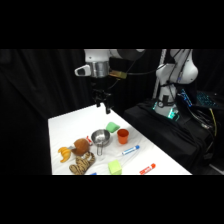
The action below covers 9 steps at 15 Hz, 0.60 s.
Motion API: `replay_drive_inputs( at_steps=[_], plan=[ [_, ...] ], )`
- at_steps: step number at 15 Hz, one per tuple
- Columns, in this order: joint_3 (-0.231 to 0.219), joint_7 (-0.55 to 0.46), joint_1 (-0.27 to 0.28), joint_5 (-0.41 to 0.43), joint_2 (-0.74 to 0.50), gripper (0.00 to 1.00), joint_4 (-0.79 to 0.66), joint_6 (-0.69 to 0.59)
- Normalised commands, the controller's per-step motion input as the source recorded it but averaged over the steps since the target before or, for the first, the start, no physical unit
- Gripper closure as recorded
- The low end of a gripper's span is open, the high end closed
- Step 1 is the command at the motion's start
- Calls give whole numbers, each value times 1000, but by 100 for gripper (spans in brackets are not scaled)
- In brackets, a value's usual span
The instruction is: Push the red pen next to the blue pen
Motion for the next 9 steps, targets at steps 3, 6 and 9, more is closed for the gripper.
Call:
replay_drive_inputs(
  at_steps=[3,6,9],
  plan=[
    [42,88,11,-29,13,0,-6,34],
    [100,238,88,-58,7,0,-38,86],
    [147,328,158,-65,33,0,-74,152]
  ],
)
